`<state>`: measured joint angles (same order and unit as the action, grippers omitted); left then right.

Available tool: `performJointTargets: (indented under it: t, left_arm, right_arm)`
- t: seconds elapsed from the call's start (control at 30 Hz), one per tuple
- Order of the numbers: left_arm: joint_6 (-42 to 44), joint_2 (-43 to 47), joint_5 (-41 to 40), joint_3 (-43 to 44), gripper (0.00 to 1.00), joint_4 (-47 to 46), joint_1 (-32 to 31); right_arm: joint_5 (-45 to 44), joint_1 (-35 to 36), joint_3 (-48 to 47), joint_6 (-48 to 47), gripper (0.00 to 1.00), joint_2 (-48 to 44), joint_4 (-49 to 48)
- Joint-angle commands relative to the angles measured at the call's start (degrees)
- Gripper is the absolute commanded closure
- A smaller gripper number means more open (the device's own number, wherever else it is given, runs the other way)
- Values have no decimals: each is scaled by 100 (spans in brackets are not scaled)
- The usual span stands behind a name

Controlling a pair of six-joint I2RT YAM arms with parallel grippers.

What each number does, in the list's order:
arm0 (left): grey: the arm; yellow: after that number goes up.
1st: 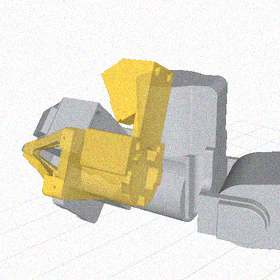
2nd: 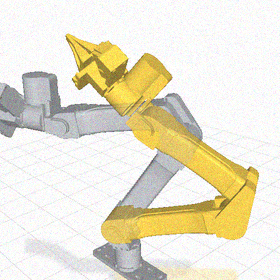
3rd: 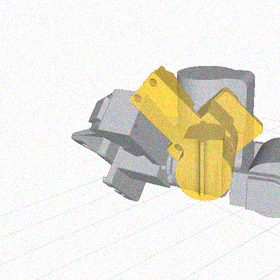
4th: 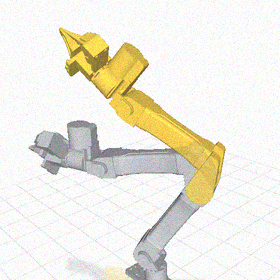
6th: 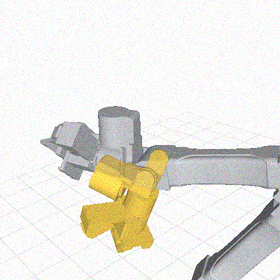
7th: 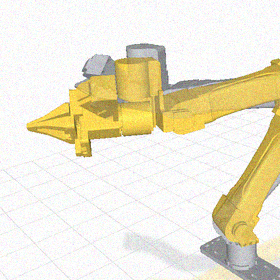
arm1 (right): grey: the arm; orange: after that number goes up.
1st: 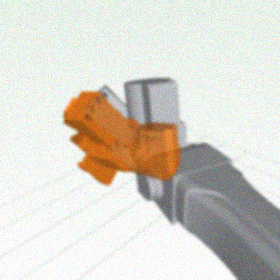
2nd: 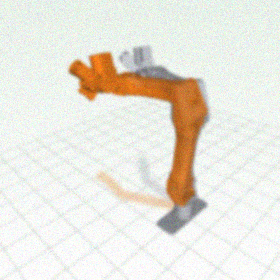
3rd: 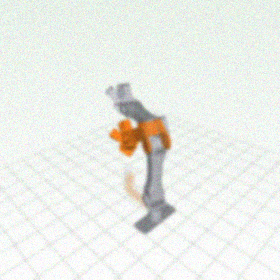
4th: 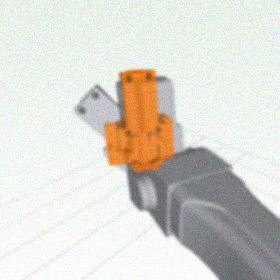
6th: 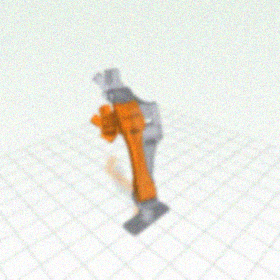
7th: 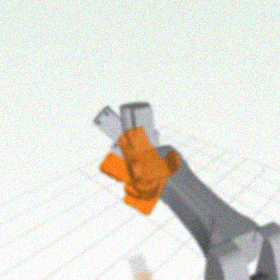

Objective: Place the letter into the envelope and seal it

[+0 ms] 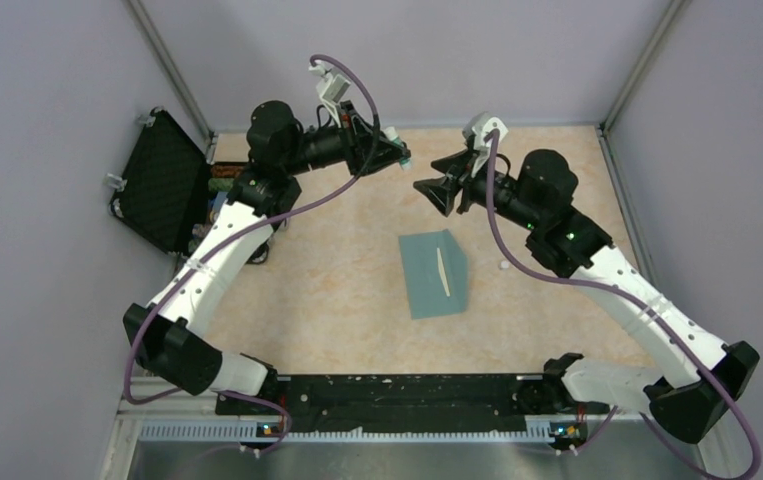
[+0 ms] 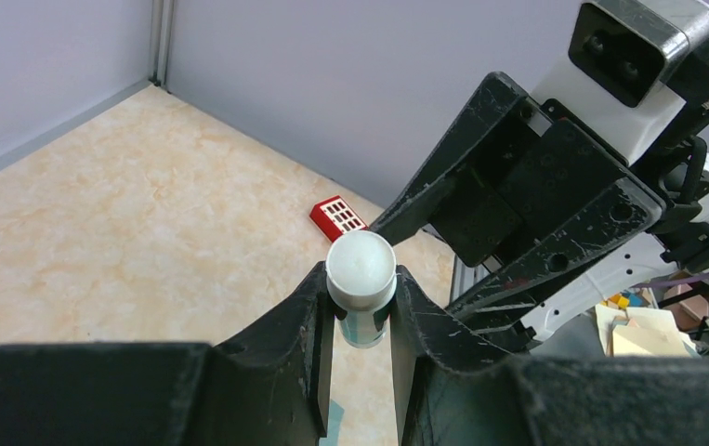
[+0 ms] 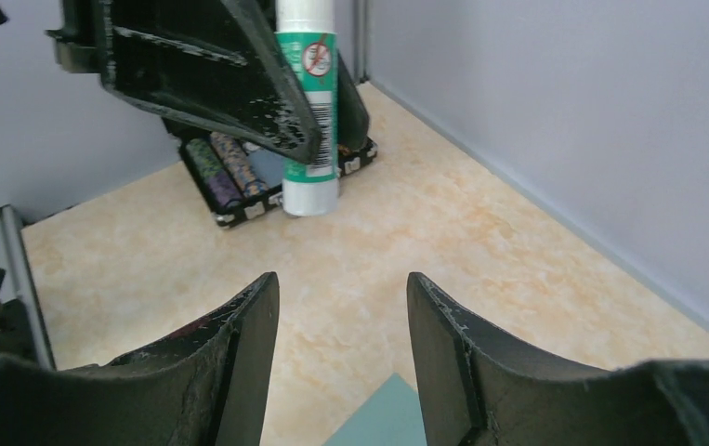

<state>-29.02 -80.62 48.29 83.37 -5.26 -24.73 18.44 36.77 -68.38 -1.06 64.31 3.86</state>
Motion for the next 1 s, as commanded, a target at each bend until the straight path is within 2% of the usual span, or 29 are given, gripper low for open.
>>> performJointTargets:
  t: [0.0,0.3,0.4,0.57,0.7,0.87,0.97]
  left_arm:
    - [118,87,-53,115,100,-16,12]
    - [15,47,166,188,100,84,-61]
    - [46,69,112,160,100,86,-129]
    - [62,61,12,179,100,61,-175]
    - [42,33,-22,199,100,47,-188]
    - [-24,-3,-154,188,100,-5,-237]
    - [-33,-35,-275,196,100,-25,-268]
  right_arm:
    - [-437,65,-224,-201,47,118,-282]
    - [-9,233,-549,-40,47,496,-739]
    - [287,285,-633,62,55,595,-851]
    - [455,373,-642,337,77,635,-826]
    - [509,422,-617,397,80,631,-868]
    - [608,441,-673,519,92,686,-940]
    - [597,488,-698,560,93,738,-986]
